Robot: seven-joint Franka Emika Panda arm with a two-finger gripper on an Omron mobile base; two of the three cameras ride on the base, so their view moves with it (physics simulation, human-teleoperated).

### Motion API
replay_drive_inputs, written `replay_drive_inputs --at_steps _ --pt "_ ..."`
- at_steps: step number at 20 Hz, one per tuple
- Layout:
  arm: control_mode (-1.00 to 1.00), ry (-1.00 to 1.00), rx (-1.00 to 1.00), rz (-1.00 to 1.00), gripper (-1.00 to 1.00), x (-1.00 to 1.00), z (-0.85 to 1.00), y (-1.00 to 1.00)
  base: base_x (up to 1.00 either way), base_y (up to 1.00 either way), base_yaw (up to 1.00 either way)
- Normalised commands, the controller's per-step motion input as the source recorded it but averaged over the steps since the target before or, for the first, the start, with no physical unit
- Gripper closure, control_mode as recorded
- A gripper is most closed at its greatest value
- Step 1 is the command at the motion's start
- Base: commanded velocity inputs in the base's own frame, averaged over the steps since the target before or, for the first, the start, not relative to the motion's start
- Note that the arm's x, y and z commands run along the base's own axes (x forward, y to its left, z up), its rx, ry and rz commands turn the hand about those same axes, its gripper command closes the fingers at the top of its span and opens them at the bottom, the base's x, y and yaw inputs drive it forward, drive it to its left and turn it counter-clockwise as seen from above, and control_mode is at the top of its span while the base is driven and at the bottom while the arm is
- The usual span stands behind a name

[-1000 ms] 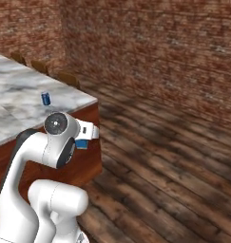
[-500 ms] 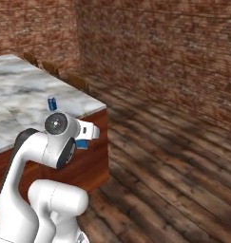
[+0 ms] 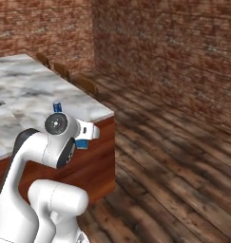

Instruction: Move the drinks to the dining counter.

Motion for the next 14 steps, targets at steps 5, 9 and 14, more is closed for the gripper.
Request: replay_drive_inputs --at_steps 5,9,14 --pt "1.0 0.0 0.0 0.0 1.0 0.0 0.0 0.0 0.6 0.0 0.23" --pt "1.0 0.0 0.0 0.0 1.0 0.0 0.0 0.0 0.59 0.0 0.23" --pt "1.0 0.0 0.0 0.0 1.0 0.0 0.0 0.0 0.58 0.0 0.23"
